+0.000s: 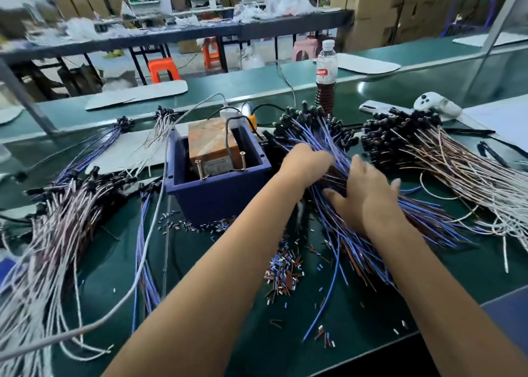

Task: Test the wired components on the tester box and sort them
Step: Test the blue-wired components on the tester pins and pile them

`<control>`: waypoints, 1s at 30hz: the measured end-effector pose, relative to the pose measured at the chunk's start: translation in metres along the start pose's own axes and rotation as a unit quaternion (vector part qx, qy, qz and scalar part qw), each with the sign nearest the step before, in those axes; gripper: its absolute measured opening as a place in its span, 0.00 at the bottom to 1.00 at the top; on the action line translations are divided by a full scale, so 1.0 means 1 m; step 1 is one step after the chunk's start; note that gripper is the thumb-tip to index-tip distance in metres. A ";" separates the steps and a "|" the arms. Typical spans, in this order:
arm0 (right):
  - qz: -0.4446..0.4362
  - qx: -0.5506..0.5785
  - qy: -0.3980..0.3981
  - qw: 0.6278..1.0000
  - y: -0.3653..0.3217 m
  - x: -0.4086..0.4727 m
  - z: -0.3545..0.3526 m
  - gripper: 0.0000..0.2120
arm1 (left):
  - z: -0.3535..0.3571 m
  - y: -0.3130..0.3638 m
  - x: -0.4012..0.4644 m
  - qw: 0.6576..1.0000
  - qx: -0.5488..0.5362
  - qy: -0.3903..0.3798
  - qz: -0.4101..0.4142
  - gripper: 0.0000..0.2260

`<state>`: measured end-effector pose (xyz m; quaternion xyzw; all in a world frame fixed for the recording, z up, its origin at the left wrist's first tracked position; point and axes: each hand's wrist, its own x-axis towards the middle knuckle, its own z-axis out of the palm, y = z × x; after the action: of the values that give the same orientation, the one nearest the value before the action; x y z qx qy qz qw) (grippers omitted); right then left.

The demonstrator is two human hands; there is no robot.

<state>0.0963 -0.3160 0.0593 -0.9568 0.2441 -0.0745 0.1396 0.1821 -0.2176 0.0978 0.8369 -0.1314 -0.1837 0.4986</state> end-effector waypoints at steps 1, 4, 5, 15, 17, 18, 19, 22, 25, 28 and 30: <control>-0.033 0.027 0.062 0.997 -0.005 -0.005 -0.001 0.35 | -0.007 -0.002 -0.013 0.999 0.015 -0.039 0.011 0.07; -0.144 0.151 0.213 0.955 -0.031 -0.022 -0.006 0.16 | -0.043 -0.013 -0.054 0.980 0.016 -0.198 0.000 0.15; -0.168 0.186 0.210 0.945 -0.044 -0.029 -0.008 0.12 | -0.060 -0.020 -0.068 0.971 0.006 -0.240 -0.019 0.19; -0.377 0.081 -0.156 0.910 -0.190 -0.093 0.057 0.08 | -0.221 -0.120 -0.125 0.928 0.292 -0.101 -0.209 0.11; -0.363 0.092 -0.193 0.907 -0.219 -0.098 0.070 0.04 | -0.233 -0.141 -0.118 0.916 0.360 0.031 -0.177 0.09; -0.360 0.088 -0.204 0.906 -0.230 -0.098 0.077 0.03 | -0.233 -0.149 -0.114 0.908 0.381 0.081 -0.156 0.09; -0.359 0.082 -0.207 0.907 -0.238 -0.097 0.082 0.02 | -0.231 -0.156 -0.109 0.902 0.392 0.119 -0.139 0.08; -0.359 0.043 -0.196 0.912 -0.248 -0.091 0.094 0.09 | -0.222 -0.170 -0.089 0.891 0.392 0.211 -0.095 0.09; -0.340 0.015 -0.204 0.918 -0.248 -0.086 0.098 0.11 | -0.218 -0.176 -0.071 0.867 0.428 0.242 -0.080 0.14; -0.287 0.032 -0.225 0.931 -0.252 -0.081 0.095 0.10 | -0.216 -0.181 -0.061 0.850 0.449 0.262 -0.086 0.14; -0.260 0.055 -0.224 0.938 -0.254 -0.077 0.094 0.08 | -0.215 -0.183 -0.061 0.851 0.441 0.272 -0.081 0.11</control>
<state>0.1628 -0.0426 0.0411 -0.9695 -0.0556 0.0944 0.2190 0.2282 0.0621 0.0410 0.9931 0.0101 0.0888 0.0761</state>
